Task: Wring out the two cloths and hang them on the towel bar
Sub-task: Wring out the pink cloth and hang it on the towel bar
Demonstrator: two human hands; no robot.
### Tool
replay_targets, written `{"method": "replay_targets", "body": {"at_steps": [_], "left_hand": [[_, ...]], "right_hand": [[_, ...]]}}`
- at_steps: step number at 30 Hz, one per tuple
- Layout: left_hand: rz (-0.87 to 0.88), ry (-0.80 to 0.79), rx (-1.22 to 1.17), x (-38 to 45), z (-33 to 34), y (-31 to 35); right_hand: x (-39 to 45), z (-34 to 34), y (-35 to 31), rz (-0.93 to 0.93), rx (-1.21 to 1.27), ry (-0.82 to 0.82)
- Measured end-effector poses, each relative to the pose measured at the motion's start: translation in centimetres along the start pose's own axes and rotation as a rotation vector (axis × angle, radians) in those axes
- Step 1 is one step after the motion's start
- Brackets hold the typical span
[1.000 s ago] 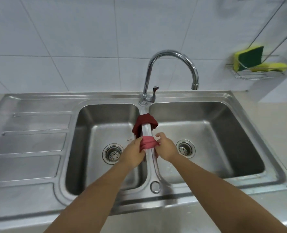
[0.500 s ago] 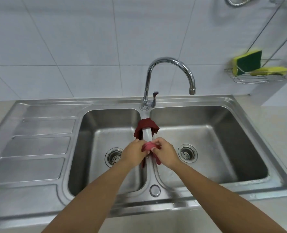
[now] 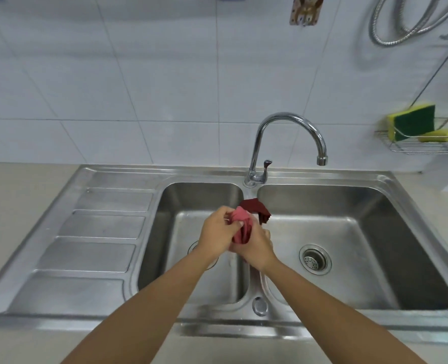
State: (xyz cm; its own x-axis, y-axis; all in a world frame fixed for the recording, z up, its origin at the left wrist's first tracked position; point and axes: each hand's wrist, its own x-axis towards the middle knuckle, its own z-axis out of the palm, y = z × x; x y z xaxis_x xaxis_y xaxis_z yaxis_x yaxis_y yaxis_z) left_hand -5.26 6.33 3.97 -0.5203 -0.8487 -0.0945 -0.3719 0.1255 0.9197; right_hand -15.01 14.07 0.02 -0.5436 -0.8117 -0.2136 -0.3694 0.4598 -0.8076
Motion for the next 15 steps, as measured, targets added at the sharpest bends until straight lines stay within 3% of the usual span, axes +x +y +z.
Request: {"method": "replay_targets", "body": {"at_steps": [4, 9, 13, 15], "left_hand": [[-0.031, 0.06, -0.041, 0.0, -2.0, 0.2], [-0.126, 0.148, -0.085, -0.7, -5.1, -1.7], [0.075, 0.11, 0.355, -2.0, -7.4, -3.9], [0.306, 0.078, 0.672, -2.6, -8.2, -6.1]], "right_hand": [[0.6, 1.3, -2.0, -0.062, 0.2, -0.03], [0.9, 2.1, -3.1, 0.042, 0.284, -0.324], [1.4, 2.1, -3.7, 0.071, 0.101, -0.446], [1.5, 2.1, -3.9, 0.128, 0.076, -0.53]]}}
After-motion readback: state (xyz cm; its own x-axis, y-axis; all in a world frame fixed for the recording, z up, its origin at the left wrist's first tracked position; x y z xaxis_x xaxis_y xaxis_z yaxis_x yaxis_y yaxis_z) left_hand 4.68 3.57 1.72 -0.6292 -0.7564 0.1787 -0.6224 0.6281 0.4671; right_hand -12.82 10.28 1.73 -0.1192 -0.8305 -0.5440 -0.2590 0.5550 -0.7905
